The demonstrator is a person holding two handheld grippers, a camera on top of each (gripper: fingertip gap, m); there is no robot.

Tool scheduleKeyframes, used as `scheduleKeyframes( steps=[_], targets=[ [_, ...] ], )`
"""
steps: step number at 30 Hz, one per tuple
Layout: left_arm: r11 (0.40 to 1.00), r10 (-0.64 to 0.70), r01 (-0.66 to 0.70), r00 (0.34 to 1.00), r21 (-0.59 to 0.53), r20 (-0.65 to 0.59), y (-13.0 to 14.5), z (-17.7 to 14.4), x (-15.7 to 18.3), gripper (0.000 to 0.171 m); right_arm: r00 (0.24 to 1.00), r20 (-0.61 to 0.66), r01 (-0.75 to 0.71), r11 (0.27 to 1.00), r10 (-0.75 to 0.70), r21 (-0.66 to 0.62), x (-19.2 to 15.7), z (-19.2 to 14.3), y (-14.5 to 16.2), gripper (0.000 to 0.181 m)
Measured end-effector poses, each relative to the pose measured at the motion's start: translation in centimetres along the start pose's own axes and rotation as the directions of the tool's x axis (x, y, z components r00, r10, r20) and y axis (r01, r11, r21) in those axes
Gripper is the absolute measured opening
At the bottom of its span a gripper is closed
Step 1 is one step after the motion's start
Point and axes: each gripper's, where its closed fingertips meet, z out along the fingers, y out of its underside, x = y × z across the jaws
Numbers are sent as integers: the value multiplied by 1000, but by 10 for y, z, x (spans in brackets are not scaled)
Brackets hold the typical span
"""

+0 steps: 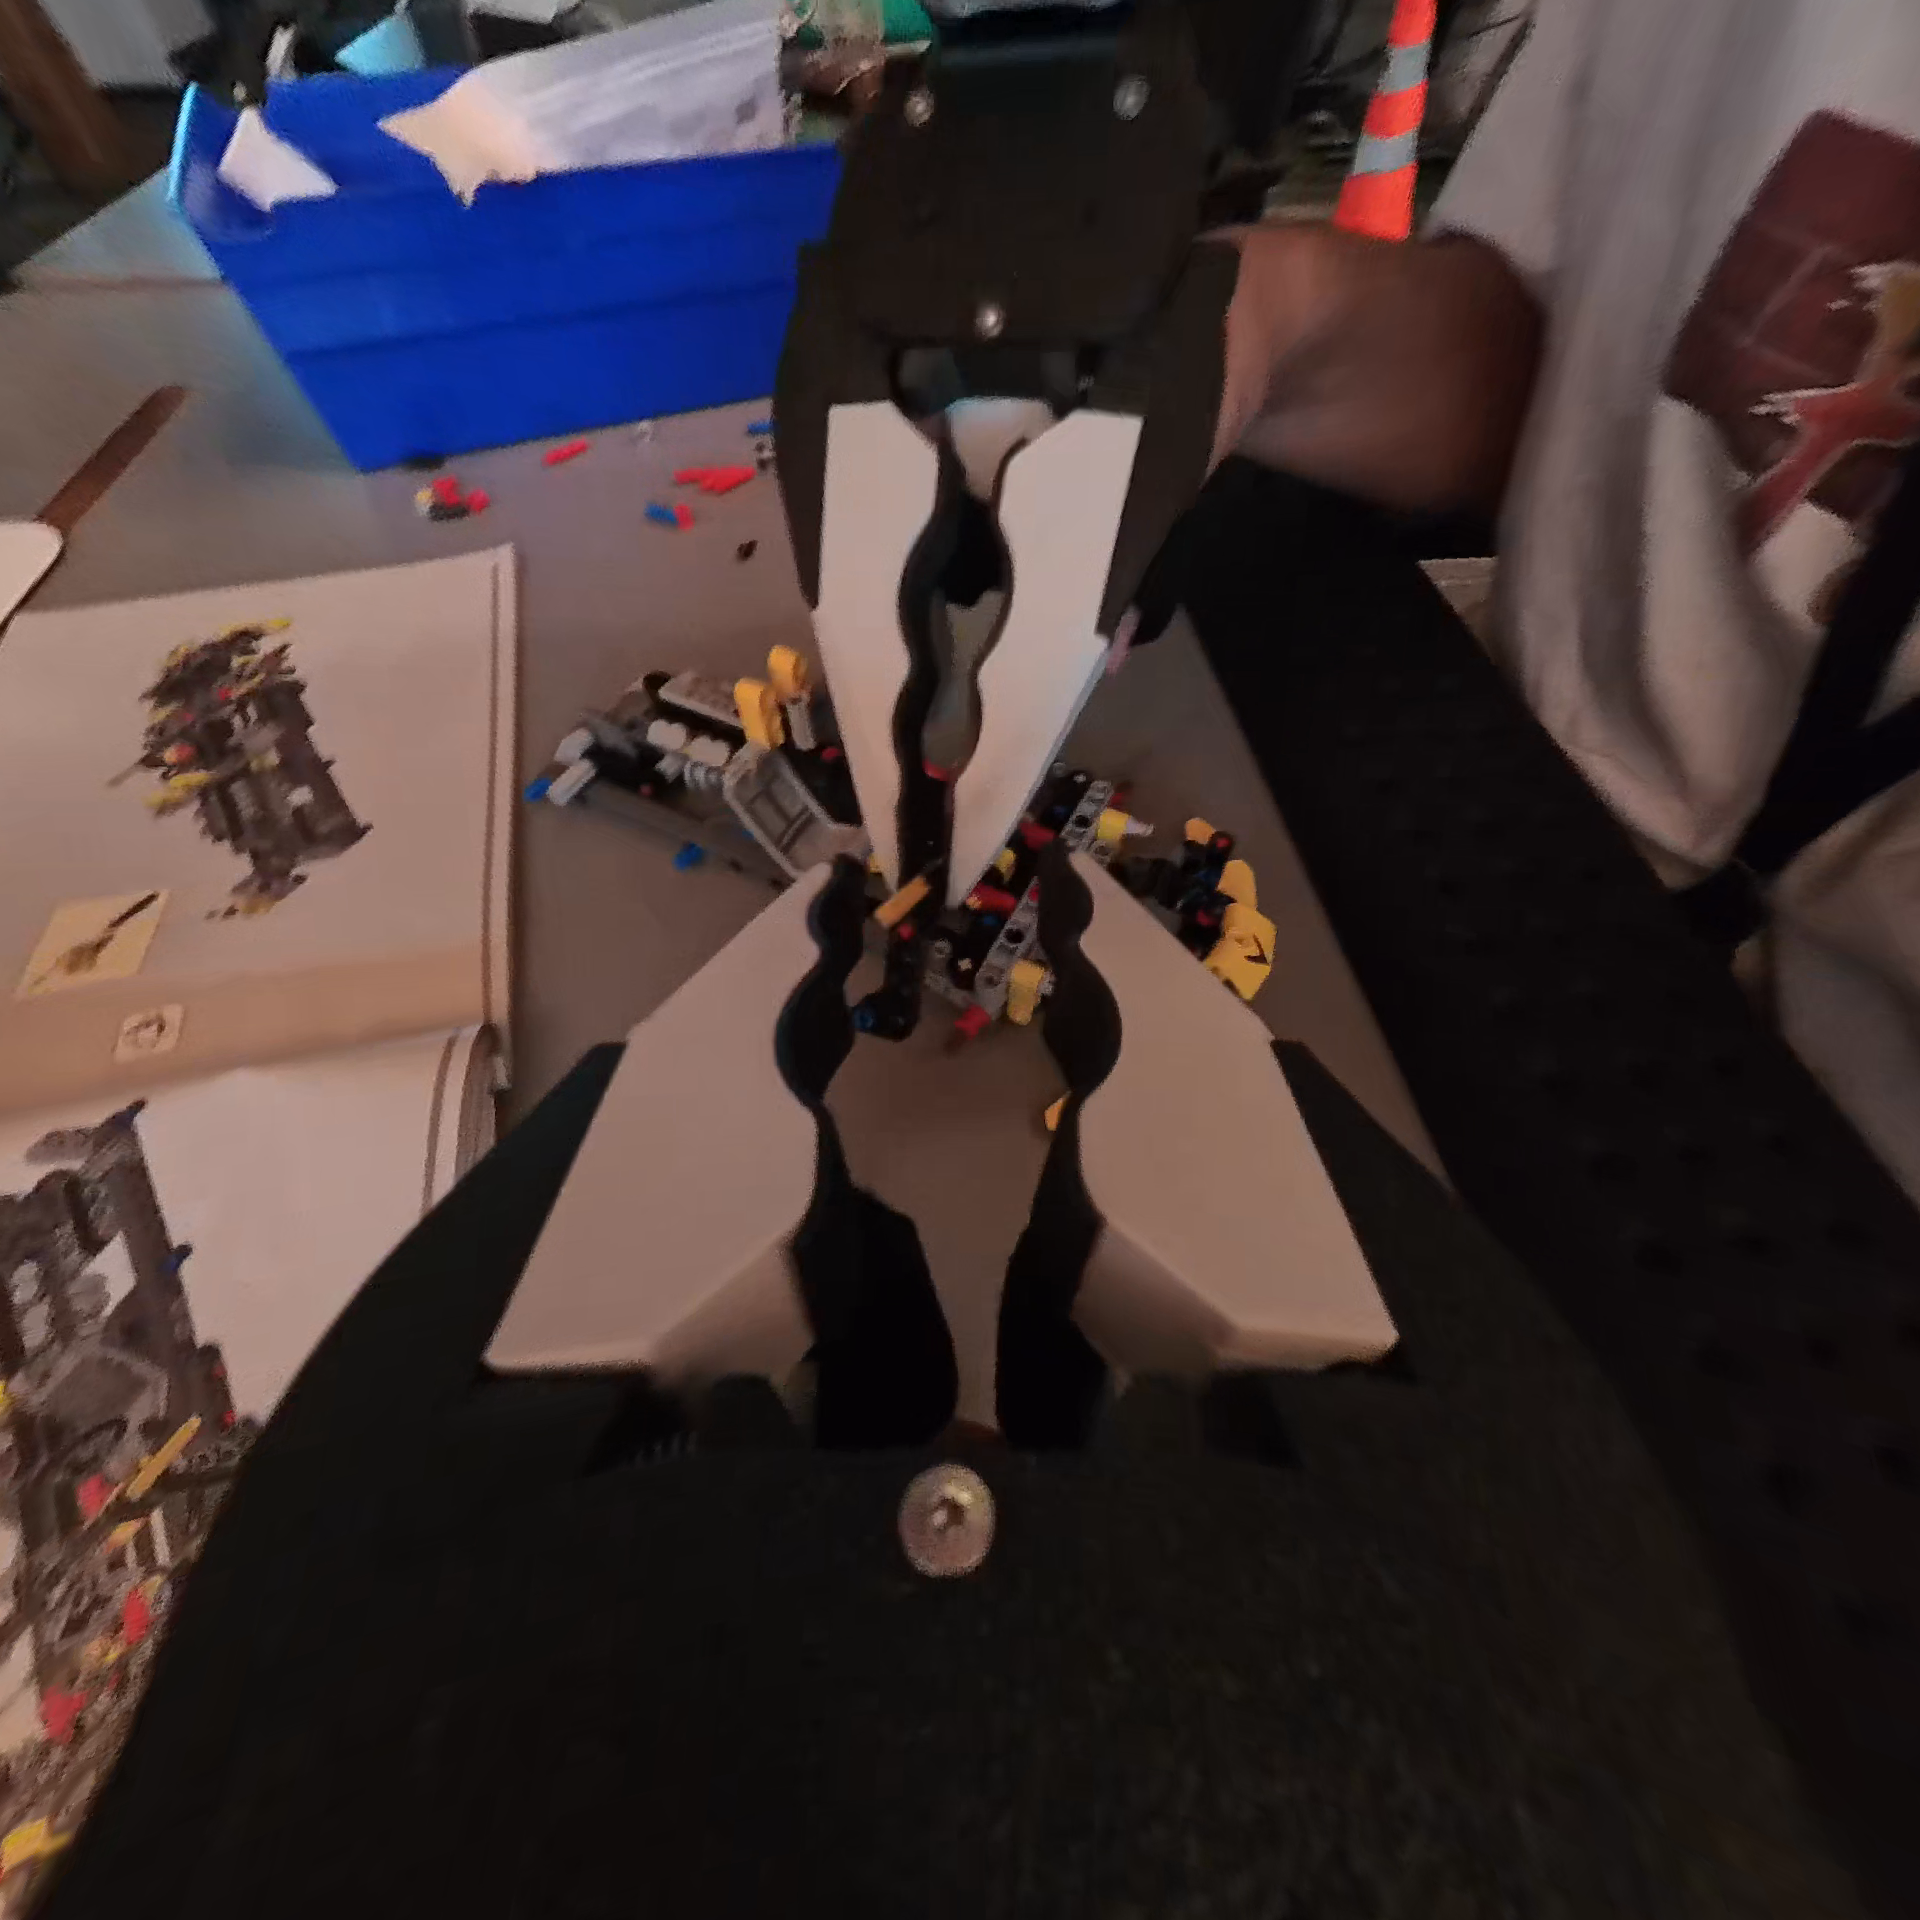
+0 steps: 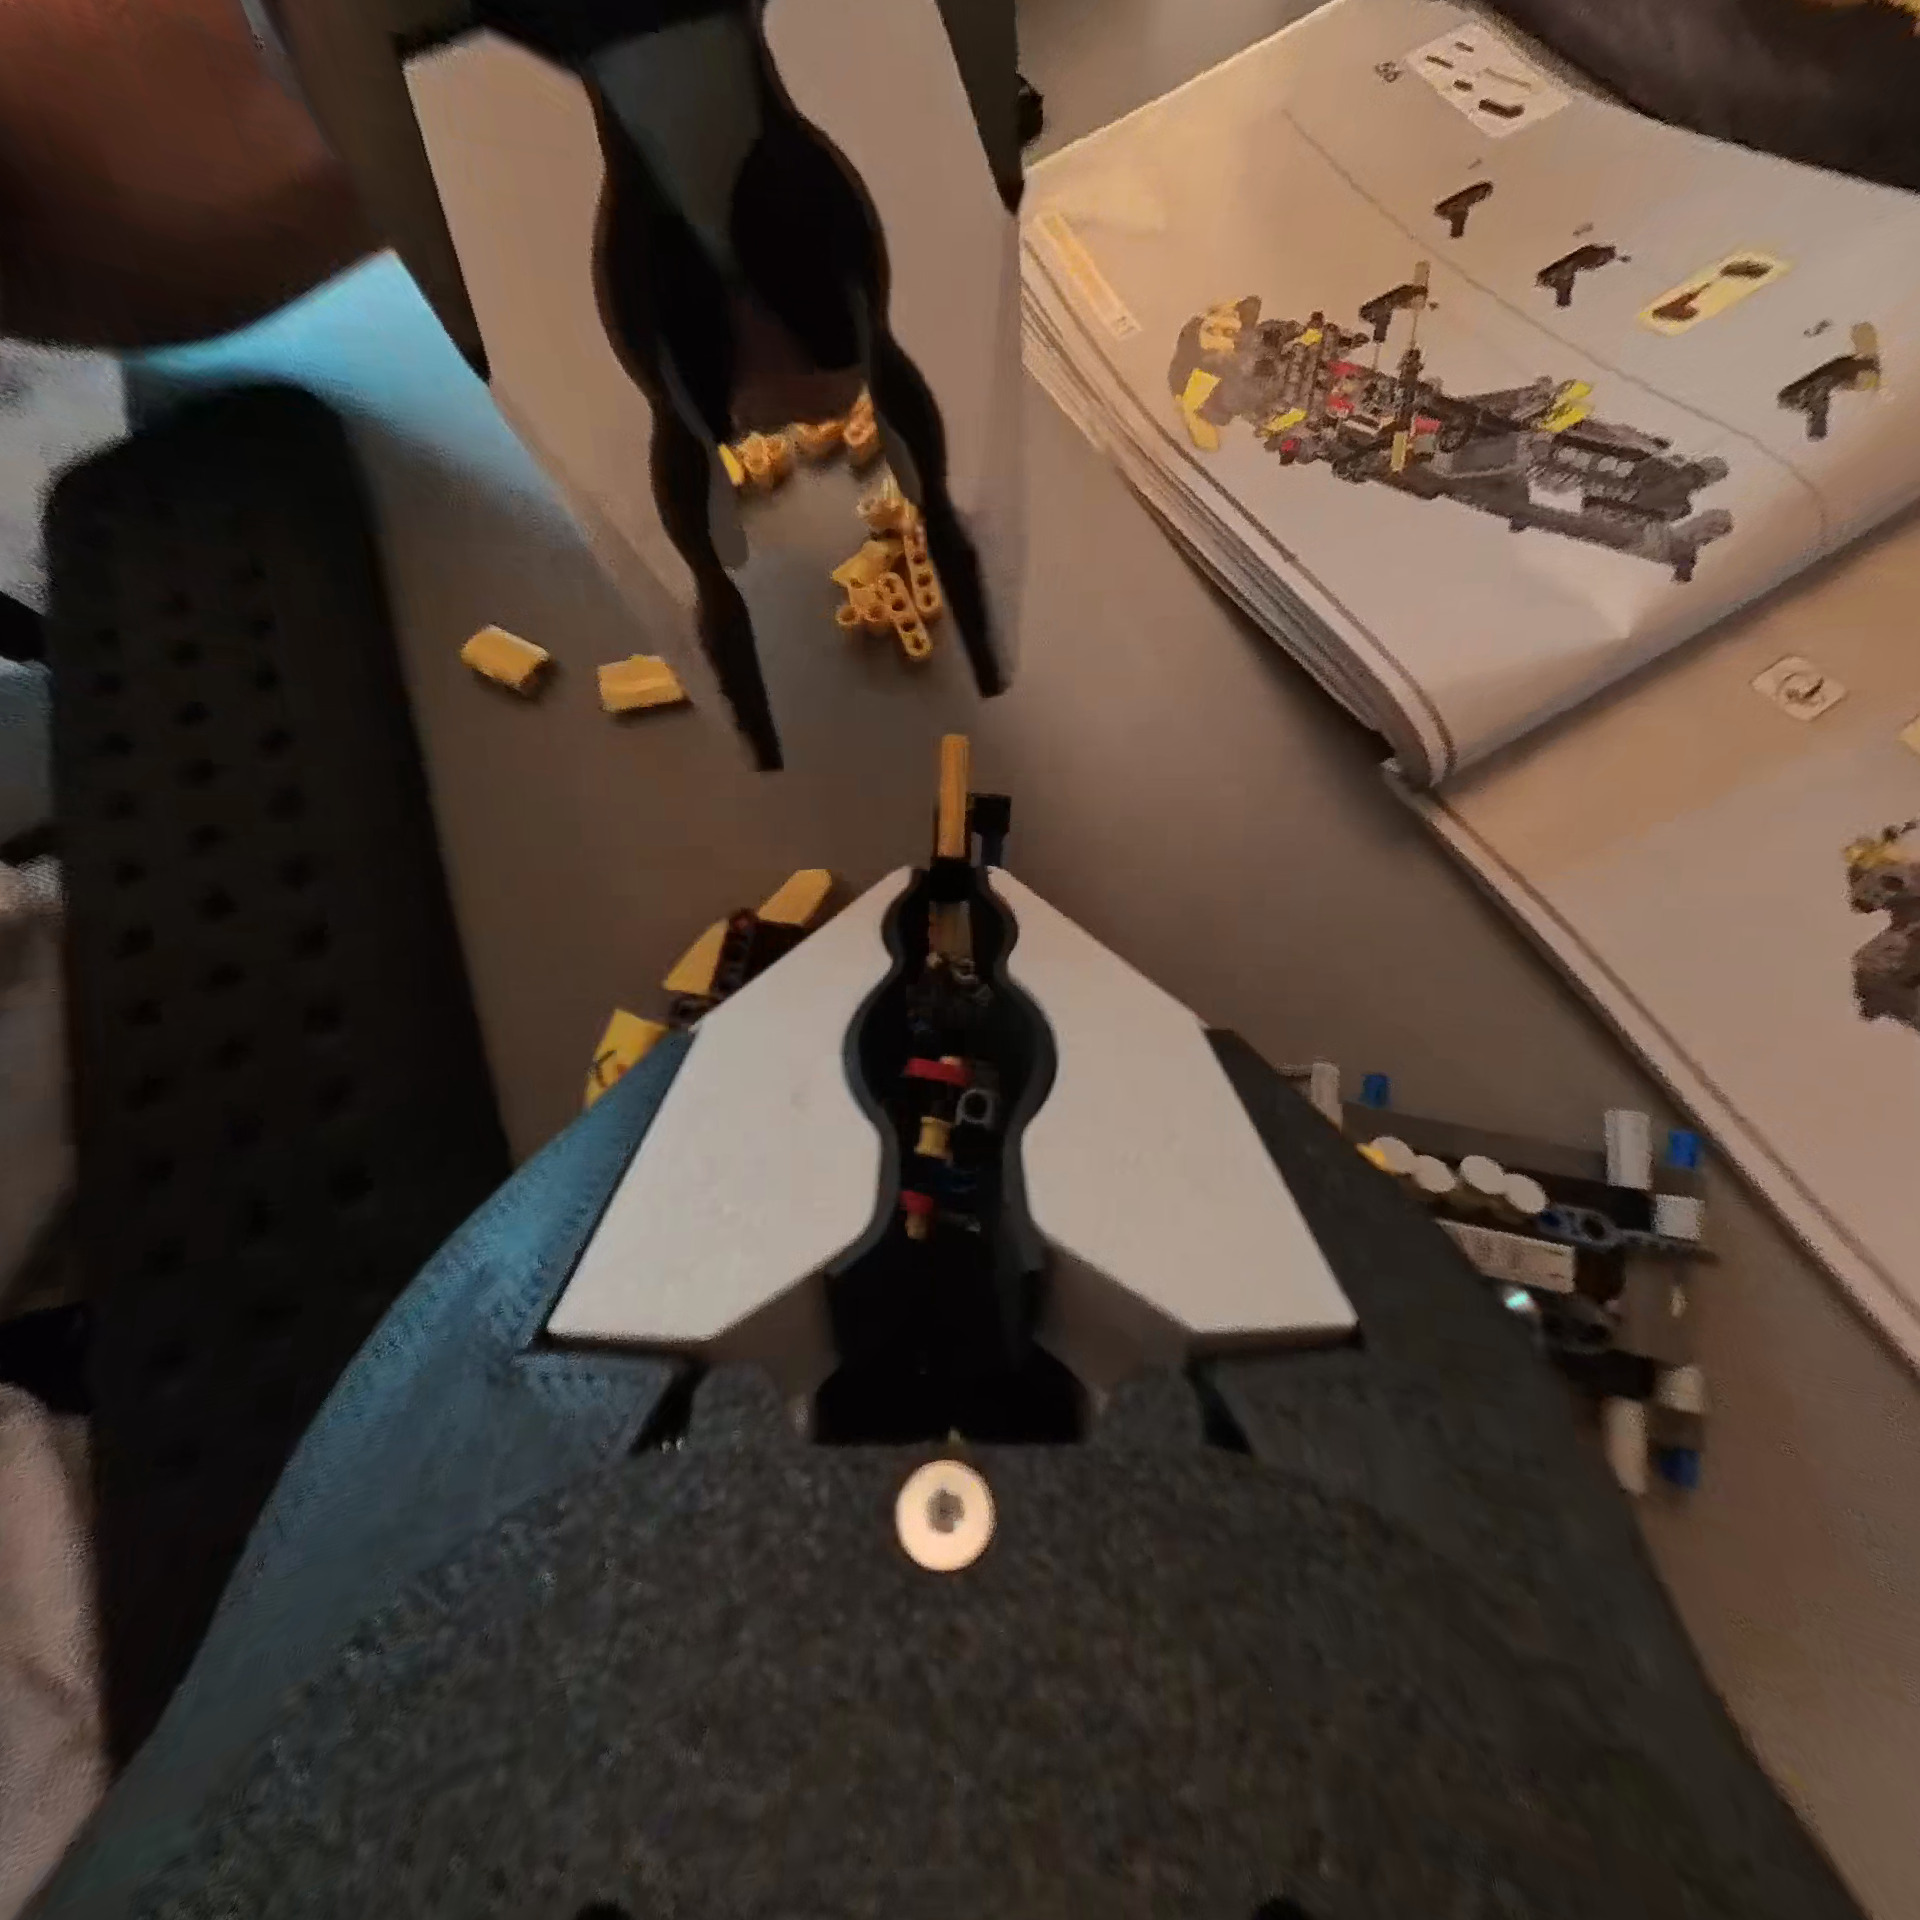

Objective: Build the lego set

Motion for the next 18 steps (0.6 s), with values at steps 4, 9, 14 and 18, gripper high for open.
scheduleKeyframes(
  steps=[4, 9, 14, 18],
  targets=[
    [1000, -13, 12, 1000, -16, -20, 7, 1, -1, 28, 995, -23, 97, 995, -97, -30, -1, 7, 1, 7],
    [1000, 15, -15, 1000, -5, -4, 15, 2, -5, 9, 996, -21, 91, 994, -90, 55, -4, 8, -8, 7],
    [999, 17, -16, 1000, 33, -11, 15, 3, -9, 3, 997, -5, 80, 994, -79, 81, -3, 5, -8, 7],
    [1000, 15, -14, 999, 25, -29, 19, 3, -8, 3, 998, 15, 53, 993, -55, 107, -4, 5, -7, 7]
  ],
)
